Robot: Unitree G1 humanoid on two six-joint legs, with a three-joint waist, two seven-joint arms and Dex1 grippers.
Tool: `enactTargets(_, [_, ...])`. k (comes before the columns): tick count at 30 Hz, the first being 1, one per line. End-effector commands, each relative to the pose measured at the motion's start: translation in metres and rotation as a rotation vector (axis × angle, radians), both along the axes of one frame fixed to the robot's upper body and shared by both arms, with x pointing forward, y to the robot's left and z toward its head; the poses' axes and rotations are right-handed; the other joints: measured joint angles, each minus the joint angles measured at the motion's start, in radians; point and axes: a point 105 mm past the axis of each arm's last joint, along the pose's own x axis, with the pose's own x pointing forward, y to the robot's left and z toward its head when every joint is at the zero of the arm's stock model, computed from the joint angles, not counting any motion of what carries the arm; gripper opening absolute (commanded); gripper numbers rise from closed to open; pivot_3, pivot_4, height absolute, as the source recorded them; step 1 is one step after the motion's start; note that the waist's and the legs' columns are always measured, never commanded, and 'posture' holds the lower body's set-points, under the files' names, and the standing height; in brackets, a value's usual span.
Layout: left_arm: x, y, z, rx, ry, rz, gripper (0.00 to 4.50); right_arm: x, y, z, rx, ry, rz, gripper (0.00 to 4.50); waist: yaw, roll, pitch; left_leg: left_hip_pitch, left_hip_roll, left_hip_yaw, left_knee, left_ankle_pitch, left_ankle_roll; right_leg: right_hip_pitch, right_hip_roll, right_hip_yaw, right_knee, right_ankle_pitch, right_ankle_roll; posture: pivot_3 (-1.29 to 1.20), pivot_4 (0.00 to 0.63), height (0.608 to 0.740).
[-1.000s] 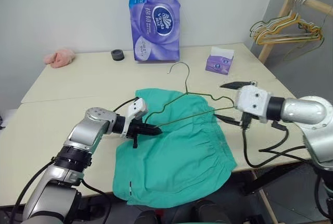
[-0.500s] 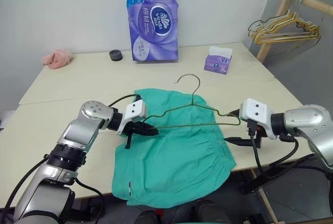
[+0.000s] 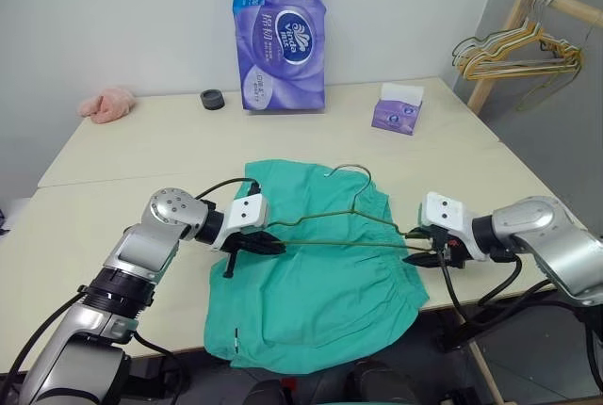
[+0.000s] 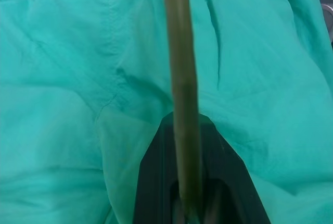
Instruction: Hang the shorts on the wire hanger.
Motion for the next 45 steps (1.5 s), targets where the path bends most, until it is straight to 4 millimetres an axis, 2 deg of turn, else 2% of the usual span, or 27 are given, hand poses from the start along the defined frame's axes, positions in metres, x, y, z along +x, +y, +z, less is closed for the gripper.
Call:
enactTargets(1, [-0.001, -0.004, 0.008, -0.001, -0.044, -0.031, 0.0, 0.004, 0.003, 0.004, -0.014, -0.039, 0.003, 1.43, 0.0, 0.0, 0.0, 0.0, 0.0, 0.0, 0.0, 0.0, 0.0, 0.0, 0.0, 0.0, 0.0, 0.0, 0.0, -0.15, 0.04, 0.74])
enactTargets(5, [-0.001, -0.004, 0.007, 0.004, -0.046, -0.035, 0.0, 0.006, 0.005, 0.002, -0.015, -0.042, -0.006, 0.07, 0.0, 0.0, 0.0, 0.0, 0.0, 0.0, 0.0, 0.0, 0.0, 0.0, 0.0, 0.0, 0.0, 0.0, 0.0, -0.14, 0.038, 0.74])
enactTargets(6, [-0.001, -0.005, 0.007, 0.005, -0.046, -0.035, 0.0, 0.006, 0.006, 0.002, -0.014, -0.043, -0.007, 0.03, 0.0, 0.0, 0.0, 0.0, 0.0, 0.0, 0.0, 0.0, 0.0, 0.0, 0.0, 0.0, 0.0, 0.0, 0.0, -0.15, 0.036, 0.74])
enactTargets(16, [0.009, -0.009, 0.009, -0.044, -0.068, 0.032, 0.0, 0.008, 0.008, 0.003, -0.003, -0.049, -0.014, 0.03, 0.0, 0.0, 0.0, 0.0, 0.0, 0.0, 0.0, 0.0, 0.0, 0.0, 0.0, 0.0, 0.0, 0.0, 0.0, -0.14, 0.034, 0.74])
enactTargets(21, [0.017, -0.012, 0.017, -0.108, -0.095, 0.071, 1.28, 0.01, 0.003, 0.009, 0.0, -0.068, -0.036, 0.0, 0.0, 0.0, 0.0, 0.0, 0.0, 0.0, 0.0, 0.0, 0.0, 0.0, 0.0, 0.0, 0.0, 0.0, 0.0, -0.16, 0.03, 0.74])
enactTargets(23, [0.032, -0.007, 0.028, -0.181, -0.114, 0.16, 1.83, 0.011, -0.005, 0.012, 0.002, -0.069, -0.065, 0.0, 0.0, 0.0, 0.0, 0.0, 0.0, 0.0, 0.001, 0.0, 0.0, 0.0, 0.0, 0.0, 0.0, 0.0, 0.0, -0.16, 0.03, 0.74])
enactTargets(28, [0.069, 0.022, 0.054, -0.313, -0.161, 0.395, 1.83, 0.006, -0.036, 0.015, 0.021, -0.048, -0.199, 0.0, 0.002, 0.0, 0.0, -0.002, 0.0, -0.002, 0.005, 0.0, 0.0, 0.0, 0.0, -0.002, 0.001, 0.0, 0.0, -0.18, 0.029, 0.74])
enactTargets(30, [0.078, 0.035, 0.06, -0.348, -0.161, 0.472, 1.83, 0.0, -0.049, 0.015, 0.034, -0.028, -0.265, 0.0, 0.004, -0.001, 0.0, -0.002, 0.0, -0.003, 0.005, -0.001, 0.0, 0.001, 0.0, -0.003, 0.001, 0.0, 0.0, -0.19, 0.029, 0.74])
enactTargets(33, [0.083, 0.042, 0.059, -0.364, -0.152, 0.516, 1.83, -0.01, -0.065, 0.013, 0.059, 0.0, -0.349, 0.0, -0.001, 0.0, 0.0, -0.003, 0.0, -0.002, 0.009, -0.004, 0.002, 0.001, 0.0, -0.002, 0.002, 0.0, 0.0, -0.2, 0.033, 0.74])
enactTargets(35, [0.081, 0.04, 0.056, -0.366, -0.137, 0.499, 1.83, -0.019, -0.076, 0.01, 0.07, 0.028, -0.41, 0.0, -0.002, 0.0, 0.0, -0.003, 0.0, -0.002, 0.01, -0.004, 0.002, 0.001, 0.0, -0.002, 0.002, 0.0, 0.0, -0.21, 0.037, 0.74])
enactTargets(38, [0.06, 0.018, 0.043, -0.365, -0.038, 0.37, 1.83, -0.049, -0.101, -0.005, 0.101, 0.136, -0.566, 0.0, 0.004, 0.0, 0.0, -0.003, 0.0, -0.002, 0.01, -0.005, 0.001, 0.001, 0.0, -0.002, 0.001, 0.0, 0.001, -0.22, 0.042, 0.74])
enactTargets(42, [0.042, 0.001, 0.033, -0.349, 0.052, 0.275, 1.83, -0.07, -0.109, -0.018, 0.176, 0.207, -0.697, 0.0, -0.003, -0.001, 0.0, -0.003, 0.0, -0.001, 0.011, -0.007, 0.0, 0.002, 0.0, 0.0, 0.002, -0.001, 0.003, -0.23, 0.048, 0.74])
enactTargets(45, [0.037, -0.005, 0.03, -0.346, 0.071, 0.252, 1.83, -0.076, -0.108, -0.027, 0.228, 0.248, -0.767, 0.0, -0.009, -0.001, 0.0, -0.002, 0.0, 0.001, 0.012, -0.007, 0.0, 0.003, 0.0, 0.001, 0.002, -0.001, 0.003, -0.23, 0.049, 0.74])
